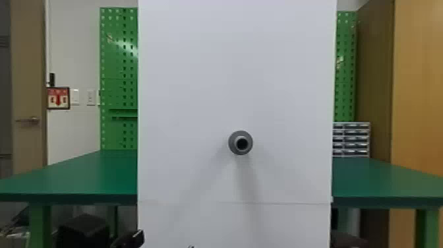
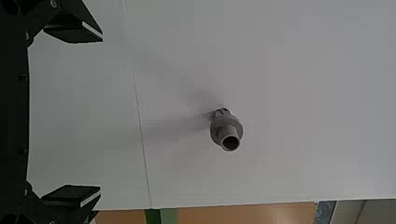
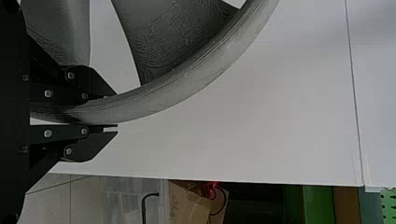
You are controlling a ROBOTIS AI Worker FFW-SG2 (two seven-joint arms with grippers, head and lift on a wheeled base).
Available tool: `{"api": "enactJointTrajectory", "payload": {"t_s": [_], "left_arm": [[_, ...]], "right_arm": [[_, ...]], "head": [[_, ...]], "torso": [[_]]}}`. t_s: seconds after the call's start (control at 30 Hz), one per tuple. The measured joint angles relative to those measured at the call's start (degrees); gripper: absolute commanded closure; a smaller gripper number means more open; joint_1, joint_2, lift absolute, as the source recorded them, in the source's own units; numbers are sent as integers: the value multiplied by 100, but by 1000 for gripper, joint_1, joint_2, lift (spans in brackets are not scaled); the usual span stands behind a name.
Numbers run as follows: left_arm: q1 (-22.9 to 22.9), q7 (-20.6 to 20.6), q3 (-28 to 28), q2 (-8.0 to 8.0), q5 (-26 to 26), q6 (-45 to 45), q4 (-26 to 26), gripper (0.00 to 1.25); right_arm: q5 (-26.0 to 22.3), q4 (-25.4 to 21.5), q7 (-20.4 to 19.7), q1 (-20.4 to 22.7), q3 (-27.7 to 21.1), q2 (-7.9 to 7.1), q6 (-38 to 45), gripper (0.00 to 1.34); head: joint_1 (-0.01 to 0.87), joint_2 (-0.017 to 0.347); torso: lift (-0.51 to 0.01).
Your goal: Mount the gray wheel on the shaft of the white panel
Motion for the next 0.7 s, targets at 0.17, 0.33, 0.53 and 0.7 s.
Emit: {"api": "enactJointTrajectory", "payload": {"t_s": [0.17,0.33,0.53,0.7], "left_arm": [[-1,0,0,0,0,0,0,130],[-8,1,-3,0,-2,0,0,130],[-9,1,-4,0,0,0,0,130],[-8,2,-3,1,4,0,0,130]], "right_arm": [[122,1,0,25,-32,56,-24,1280],[141,4,0,22,-23,49,-25,1280],[160,15,0,14,-32,62,-25,1280],[190,18,0,5,-20,78,-20,1280]], "head": [[37,37],[37,37],[37,37],[37,37]], "torso": [[-488],[-488],[-488],[-488]]}}
